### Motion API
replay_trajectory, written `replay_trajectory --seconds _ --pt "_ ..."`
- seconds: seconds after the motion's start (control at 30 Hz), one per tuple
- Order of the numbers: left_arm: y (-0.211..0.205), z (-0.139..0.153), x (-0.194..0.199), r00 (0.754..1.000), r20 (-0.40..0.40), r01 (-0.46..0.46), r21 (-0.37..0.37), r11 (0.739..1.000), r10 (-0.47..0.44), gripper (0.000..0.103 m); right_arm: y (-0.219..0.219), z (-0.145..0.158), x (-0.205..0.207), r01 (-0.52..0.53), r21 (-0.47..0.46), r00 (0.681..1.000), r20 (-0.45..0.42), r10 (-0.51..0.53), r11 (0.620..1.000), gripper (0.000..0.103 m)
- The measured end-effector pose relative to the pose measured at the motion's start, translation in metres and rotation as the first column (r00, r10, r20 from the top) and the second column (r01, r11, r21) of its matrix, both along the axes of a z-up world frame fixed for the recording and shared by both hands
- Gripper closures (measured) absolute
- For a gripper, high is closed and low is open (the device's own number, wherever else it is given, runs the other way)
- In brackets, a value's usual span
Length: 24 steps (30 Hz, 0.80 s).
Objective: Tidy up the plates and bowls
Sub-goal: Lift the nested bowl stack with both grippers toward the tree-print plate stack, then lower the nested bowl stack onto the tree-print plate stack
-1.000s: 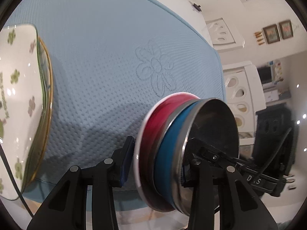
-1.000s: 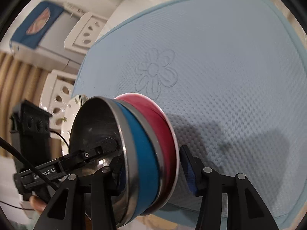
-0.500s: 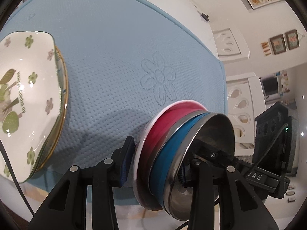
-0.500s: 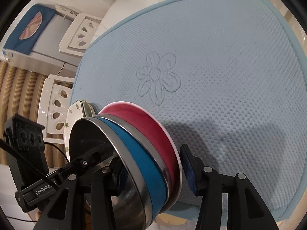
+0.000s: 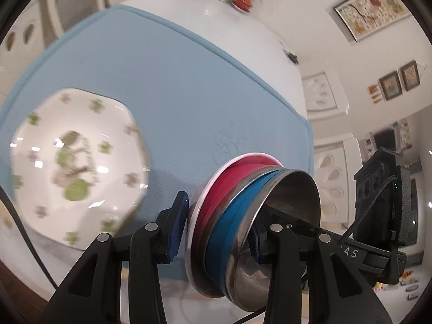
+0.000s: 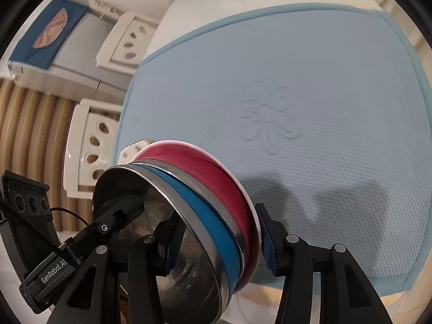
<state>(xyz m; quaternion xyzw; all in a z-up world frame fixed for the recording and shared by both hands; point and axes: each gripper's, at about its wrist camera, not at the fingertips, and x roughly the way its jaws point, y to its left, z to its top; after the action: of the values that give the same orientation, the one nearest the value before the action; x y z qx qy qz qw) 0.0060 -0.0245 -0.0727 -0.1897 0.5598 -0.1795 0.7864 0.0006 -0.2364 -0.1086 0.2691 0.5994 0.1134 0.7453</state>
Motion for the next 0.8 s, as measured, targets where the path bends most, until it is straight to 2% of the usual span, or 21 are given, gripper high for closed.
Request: replay_trajectory --seconds 0.17,0.37,0.57,0.8 --pt "0.047 0.017 0.005 0.999 0.024 -0.045 0.028 0.999 0.044 0.067 0.043 0.013 0.017 -0.023 0.025 1.000 0.000 0.023 0.999 0.054" --pt "0.101 0.029 0.019 0.998 0.048 -0.039 0.052 0.998 0.037 0.067 0.104 0.016 0.029 -0.009 0.071 1.000 -0.015 0.011 0.997 0.054" --pt "0.141 0.018 0.036 1.000 0.030 -0.007 0.046 0.999 0.005 0.067 0.145 0.009 0.037 0.013 0.072 0.999 -0.045 -0.010 0.997 0.054" --pt "0.164 -0.008 0.051 0.999 -0.006 0.039 0.010 0.999 -0.039 0.067 0.171 0.000 0.044 0.030 -0.027 0.997 -0.072 -0.031 0.999 0.054"
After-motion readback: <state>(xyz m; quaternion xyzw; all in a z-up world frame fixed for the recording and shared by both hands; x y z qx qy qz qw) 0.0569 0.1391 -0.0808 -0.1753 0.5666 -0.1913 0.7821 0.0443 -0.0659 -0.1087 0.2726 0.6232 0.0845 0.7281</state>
